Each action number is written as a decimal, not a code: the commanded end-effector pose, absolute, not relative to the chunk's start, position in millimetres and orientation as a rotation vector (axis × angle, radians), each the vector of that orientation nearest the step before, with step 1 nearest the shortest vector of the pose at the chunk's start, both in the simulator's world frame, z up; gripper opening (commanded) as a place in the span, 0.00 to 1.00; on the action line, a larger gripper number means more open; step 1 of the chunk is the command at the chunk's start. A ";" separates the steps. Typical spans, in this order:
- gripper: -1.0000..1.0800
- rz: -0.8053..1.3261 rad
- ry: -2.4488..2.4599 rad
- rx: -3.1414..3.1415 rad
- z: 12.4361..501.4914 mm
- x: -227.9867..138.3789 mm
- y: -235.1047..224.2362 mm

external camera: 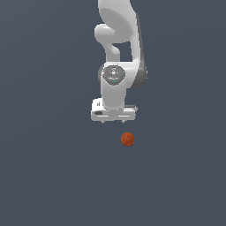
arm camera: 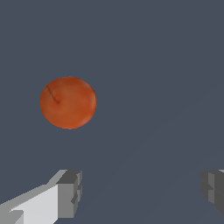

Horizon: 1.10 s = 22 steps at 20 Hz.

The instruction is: Pick up the object and move it to a goal position.

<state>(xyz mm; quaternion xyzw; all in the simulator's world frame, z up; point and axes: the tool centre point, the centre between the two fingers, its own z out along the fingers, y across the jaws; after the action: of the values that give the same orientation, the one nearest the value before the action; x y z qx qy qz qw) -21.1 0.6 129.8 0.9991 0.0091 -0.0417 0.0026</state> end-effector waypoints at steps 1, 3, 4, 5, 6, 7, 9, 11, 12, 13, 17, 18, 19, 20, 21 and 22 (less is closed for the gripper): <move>0.96 -0.131 0.029 3.134 129.8 -21.1 0.6; 0.96 -0.134 0.029 3.133 129.4 -21.4 -0.5; 0.96 -0.139 0.030 3.131 128.7 -21.7 -1.7; 0.96 -0.145 0.030 3.130 127.9 -22.2 -3.5; 0.96 -0.153 0.032 3.128 126.9 -22.8 -5.7; 0.96 -0.161 0.033 3.125 125.7 -23.5 -8.1; 0.96 -0.172 0.036 3.122 124.3 -24.6 -11.5; 0.96 -0.177 0.038 3.121 123.9 -25.0 -12.8; 0.96 -0.177 0.038 3.121 123.7 -24.9 -12.7; 0.96 -0.175 0.037 3.122 124.1 -24.8 -12.1; 0.96 -0.170 0.012 3.122 123.4 -23.1 -9.9; 0.96 -0.168 0.002 3.121 123.1 -22.4 -9.0; 0.96 -0.165 -0.011 3.121 122.8 -21.7 -7.9; 0.96 -0.163 -0.025 3.121 122.4 -20.8 -6.7; 0.96 -0.160 -0.040 3.121 122.0 -19.7 -5.3; 0.96 -0.156 -0.058 3.120 121.5 -18.6 -3.7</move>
<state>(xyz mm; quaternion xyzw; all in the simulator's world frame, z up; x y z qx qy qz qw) -20.1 -6.0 122.2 0.9986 -0.0113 -0.0514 0.0082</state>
